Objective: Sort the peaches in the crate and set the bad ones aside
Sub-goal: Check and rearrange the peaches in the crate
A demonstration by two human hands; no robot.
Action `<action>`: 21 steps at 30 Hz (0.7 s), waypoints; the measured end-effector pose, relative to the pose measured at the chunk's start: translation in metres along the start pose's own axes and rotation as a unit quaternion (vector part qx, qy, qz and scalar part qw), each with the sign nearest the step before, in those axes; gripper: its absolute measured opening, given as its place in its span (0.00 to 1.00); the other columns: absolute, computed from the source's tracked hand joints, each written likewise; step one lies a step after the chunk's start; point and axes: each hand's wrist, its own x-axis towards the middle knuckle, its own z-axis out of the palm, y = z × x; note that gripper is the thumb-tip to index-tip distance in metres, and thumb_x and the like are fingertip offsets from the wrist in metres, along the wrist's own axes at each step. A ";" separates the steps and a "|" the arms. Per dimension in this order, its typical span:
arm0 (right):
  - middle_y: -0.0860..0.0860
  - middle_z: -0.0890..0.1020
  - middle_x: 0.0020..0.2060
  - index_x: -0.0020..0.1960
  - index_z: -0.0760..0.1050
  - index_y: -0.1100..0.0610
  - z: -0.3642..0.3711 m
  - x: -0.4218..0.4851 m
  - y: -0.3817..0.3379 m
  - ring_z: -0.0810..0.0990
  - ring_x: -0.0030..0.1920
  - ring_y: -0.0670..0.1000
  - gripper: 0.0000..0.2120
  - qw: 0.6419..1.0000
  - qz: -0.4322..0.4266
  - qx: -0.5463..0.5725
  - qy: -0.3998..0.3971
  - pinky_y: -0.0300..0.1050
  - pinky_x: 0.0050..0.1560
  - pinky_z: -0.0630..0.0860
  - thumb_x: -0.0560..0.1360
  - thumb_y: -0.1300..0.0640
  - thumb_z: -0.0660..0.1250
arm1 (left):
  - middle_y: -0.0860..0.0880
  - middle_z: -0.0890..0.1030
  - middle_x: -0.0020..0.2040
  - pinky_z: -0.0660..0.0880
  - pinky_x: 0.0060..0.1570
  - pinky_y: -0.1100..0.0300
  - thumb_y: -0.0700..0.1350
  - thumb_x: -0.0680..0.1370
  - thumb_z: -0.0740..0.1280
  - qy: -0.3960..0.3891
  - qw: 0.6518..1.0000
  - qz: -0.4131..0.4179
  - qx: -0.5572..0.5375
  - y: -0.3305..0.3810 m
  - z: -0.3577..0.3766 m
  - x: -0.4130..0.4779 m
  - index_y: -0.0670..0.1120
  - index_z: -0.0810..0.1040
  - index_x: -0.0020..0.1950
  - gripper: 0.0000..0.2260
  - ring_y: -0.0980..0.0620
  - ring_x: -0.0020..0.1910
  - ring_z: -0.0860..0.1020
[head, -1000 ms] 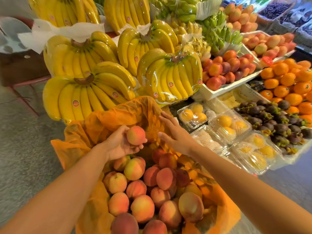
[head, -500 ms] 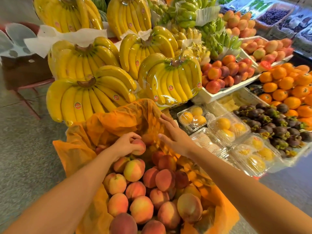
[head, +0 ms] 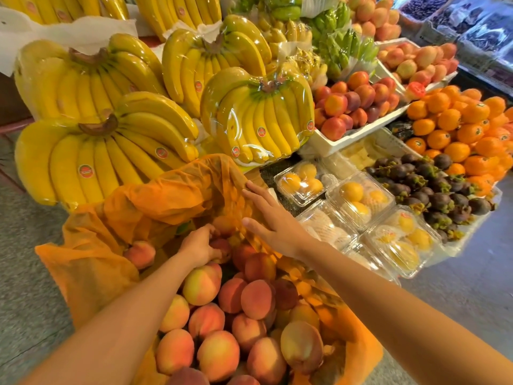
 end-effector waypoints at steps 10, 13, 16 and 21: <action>0.43 0.52 0.78 0.78 0.56 0.52 -0.001 -0.001 -0.001 0.56 0.75 0.44 0.29 1.000 0.007 0.005 -0.003 0.41 0.71 0.61 0.81 0.45 0.58 | 0.43 0.68 0.69 0.68 0.65 0.48 0.57 0.73 0.70 0.079 0.997 -0.023 0.014 0.003 -0.001 0.027 0.49 0.64 0.72 0.31 0.41 0.69 0.66; 0.42 0.52 0.78 0.78 0.56 0.52 0.000 -0.001 0.000 0.55 0.76 0.44 0.28 1.000 0.007 0.002 -0.001 0.41 0.71 0.61 0.81 0.46 0.59 | 0.45 0.70 0.70 0.70 0.63 0.49 0.56 0.73 0.71 0.051 0.999 -0.017 -0.005 0.007 0.008 0.039 0.52 0.64 0.73 0.31 0.41 0.68 0.69; 0.44 0.53 0.78 0.77 0.57 0.53 0.002 0.000 0.002 0.56 0.76 0.44 0.28 1.000 0.001 -0.008 0.007 0.42 0.72 0.61 0.81 0.46 0.59 | 0.44 0.69 0.70 0.69 0.63 0.50 0.56 0.73 0.71 0.050 0.999 0.000 0.019 0.012 0.016 0.046 0.55 0.65 0.72 0.29 0.41 0.68 0.68; 0.43 0.53 0.78 0.77 0.57 0.52 0.003 -0.001 0.004 0.58 0.75 0.44 0.28 1.000 0.001 -0.015 0.008 0.43 0.70 0.64 0.81 0.46 0.59 | 0.41 0.68 0.69 0.67 0.62 0.52 0.58 0.76 0.66 0.060 0.997 -0.015 0.044 0.012 0.018 0.043 0.50 0.67 0.71 0.26 0.40 0.67 0.68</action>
